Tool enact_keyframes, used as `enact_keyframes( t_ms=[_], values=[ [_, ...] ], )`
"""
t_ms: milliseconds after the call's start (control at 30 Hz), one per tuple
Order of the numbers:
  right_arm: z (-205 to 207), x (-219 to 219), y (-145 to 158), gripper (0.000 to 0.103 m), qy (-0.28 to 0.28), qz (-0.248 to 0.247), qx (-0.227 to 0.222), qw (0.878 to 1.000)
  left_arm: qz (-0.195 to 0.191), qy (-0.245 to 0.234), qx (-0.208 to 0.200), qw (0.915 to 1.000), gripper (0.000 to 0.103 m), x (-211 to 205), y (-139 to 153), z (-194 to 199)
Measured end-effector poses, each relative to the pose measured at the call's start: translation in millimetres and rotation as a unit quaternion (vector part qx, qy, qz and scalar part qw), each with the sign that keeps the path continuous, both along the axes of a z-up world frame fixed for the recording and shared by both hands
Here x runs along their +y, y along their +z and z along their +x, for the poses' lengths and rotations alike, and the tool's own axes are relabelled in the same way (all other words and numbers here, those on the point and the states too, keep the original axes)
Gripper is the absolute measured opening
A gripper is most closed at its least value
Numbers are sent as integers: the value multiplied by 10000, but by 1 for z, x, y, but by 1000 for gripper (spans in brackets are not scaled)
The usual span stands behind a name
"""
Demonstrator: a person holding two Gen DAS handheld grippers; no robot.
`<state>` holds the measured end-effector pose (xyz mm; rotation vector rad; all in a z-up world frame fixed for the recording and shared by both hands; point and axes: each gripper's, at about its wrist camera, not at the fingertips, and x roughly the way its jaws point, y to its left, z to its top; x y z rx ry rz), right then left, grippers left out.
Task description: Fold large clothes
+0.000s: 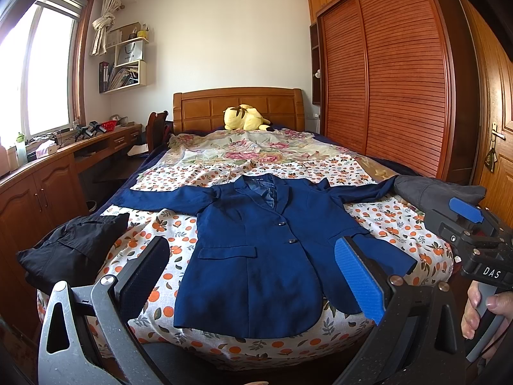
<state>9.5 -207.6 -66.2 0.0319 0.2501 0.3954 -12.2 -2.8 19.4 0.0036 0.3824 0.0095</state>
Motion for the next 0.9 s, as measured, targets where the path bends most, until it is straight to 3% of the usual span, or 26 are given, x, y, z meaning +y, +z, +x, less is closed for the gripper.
enact_keyframes(
  t_ms=[400, 900],
  values=[
    [13, 5, -6, 103, 18, 67, 103, 9999, -82, 94, 172, 9998, 103, 4, -7, 6],
    [89, 41, -39, 103, 227, -78, 451, 9987, -332, 375, 724, 9961, 103, 47, -74, 57]
  ],
)
